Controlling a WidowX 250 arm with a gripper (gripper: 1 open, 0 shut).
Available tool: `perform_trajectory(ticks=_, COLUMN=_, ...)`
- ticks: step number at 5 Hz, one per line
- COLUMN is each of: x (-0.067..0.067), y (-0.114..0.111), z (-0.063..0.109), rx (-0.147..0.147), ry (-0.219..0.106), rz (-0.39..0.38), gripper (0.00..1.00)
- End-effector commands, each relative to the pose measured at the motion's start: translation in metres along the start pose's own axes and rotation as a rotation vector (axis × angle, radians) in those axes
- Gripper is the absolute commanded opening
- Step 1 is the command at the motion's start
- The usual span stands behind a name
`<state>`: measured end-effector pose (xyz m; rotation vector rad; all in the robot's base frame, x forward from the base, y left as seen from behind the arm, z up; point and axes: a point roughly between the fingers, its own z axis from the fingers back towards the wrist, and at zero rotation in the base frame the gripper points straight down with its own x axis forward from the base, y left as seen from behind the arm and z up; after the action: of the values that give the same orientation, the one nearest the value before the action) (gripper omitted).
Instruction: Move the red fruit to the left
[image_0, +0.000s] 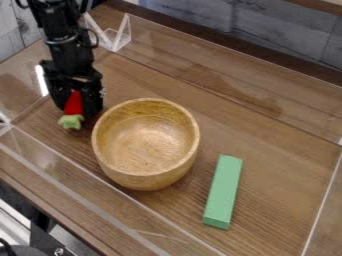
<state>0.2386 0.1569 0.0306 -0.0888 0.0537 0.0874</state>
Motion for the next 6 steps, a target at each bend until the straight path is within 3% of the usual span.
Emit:
perform_trajectory(ticks=1, x=0.019, y=0.009, z=0.004, rx=0.022, ry=-0.05, rz=0.005, gripper=1.0)
perform_trajectory(ticks=2, x=0.028, y=0.012, z=0.002, rx=0.006, ry=-0.048, rz=0.008, gripper=1.0)
perform_trajectory(ticks=4, x=0.031, y=0.028, z=0.0, rx=-0.025, ry=-0.027, rz=-0.041, gripper=1.0)
perform_trajectory(ticks=5, x=0.027, y=0.021, z=-0.002, rx=-0.042, ry=-0.019, rz=-0.063, gripper=0.0)
perform_trajectory(ticks=6, x=0.024, y=0.013, z=-0.003, rx=-0.061, ry=-0.008, rz=-0.08, gripper=1.0)
